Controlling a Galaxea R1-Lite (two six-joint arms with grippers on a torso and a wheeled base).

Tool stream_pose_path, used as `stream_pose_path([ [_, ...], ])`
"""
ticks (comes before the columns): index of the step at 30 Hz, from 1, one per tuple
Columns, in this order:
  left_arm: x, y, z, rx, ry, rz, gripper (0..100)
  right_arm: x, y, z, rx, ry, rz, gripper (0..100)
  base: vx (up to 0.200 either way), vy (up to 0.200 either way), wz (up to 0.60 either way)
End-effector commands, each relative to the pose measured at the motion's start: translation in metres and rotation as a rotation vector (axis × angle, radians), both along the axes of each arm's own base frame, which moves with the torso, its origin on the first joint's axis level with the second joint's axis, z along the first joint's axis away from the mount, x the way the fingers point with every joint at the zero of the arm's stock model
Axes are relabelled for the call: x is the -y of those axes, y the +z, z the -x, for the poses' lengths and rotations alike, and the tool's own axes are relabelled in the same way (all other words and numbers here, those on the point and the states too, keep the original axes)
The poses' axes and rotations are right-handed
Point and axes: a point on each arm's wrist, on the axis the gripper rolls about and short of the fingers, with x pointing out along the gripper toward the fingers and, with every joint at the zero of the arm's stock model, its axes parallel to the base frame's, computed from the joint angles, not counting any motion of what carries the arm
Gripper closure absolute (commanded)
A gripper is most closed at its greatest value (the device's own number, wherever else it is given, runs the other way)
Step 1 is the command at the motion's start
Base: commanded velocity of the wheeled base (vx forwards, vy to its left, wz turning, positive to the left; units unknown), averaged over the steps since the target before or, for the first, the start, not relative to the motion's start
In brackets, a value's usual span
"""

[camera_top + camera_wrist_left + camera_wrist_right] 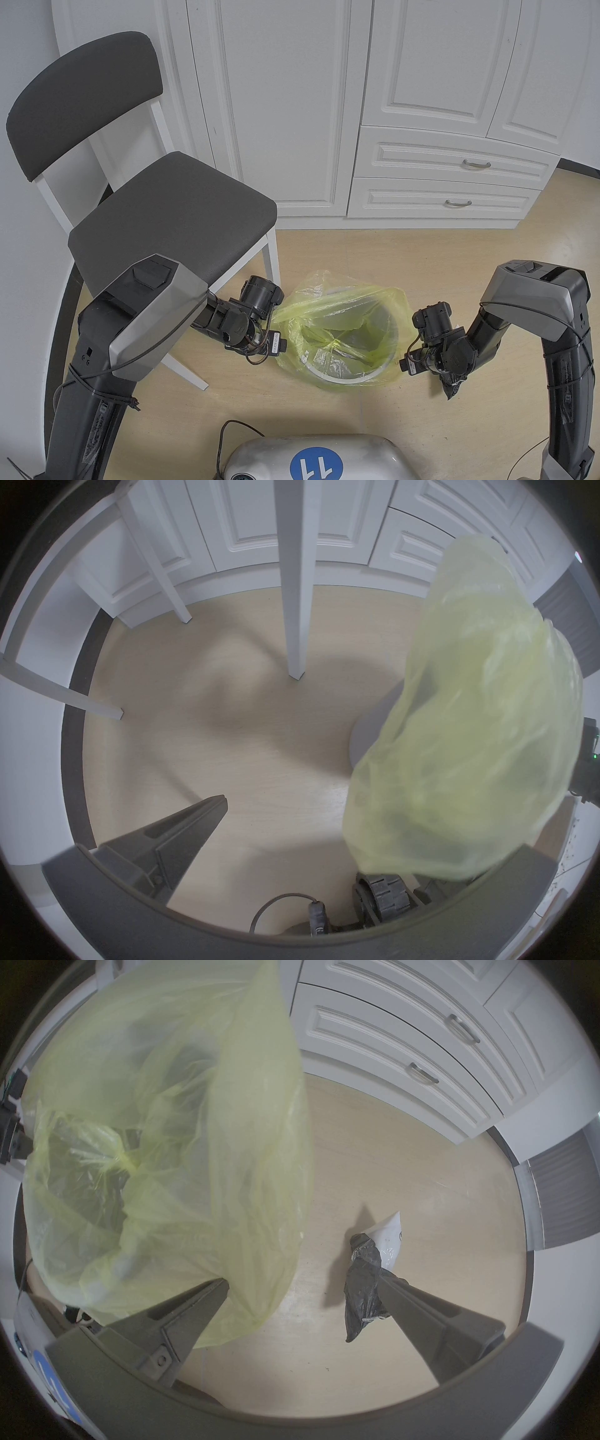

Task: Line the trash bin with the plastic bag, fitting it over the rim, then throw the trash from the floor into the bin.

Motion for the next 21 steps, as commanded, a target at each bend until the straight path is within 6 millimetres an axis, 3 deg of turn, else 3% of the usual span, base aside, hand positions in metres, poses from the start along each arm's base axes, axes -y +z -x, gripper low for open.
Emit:
stream_pose_path([
  [1,-0.002,-0.011,-0.007,0.000,0.026,0.007,0,-0.001,-0.006,-0.006,0.012,-0.028,0.001,0,0.000,0.000,0.00],
  [6,-0.004,-0.002,-0.004,-0.005,0.049,0.028,0,0.003,-0.001,-0.002,0.013,-0.041,0.012,0,0.000,0.000,0.00],
  [17,-0.024,0.060,0.049,-0.036,-0.160,0.012,0,0.031,0.073,0.030,0.057,0.085,-0.064,0,0.000,0.000,0.00],
  [21,-0.024,0.072,0.061,-0.037,-0.211,0.029,0,0.032,0.082,0.029,0.084,0.099,-0.098,0,0.000,0.000,0.00],
])
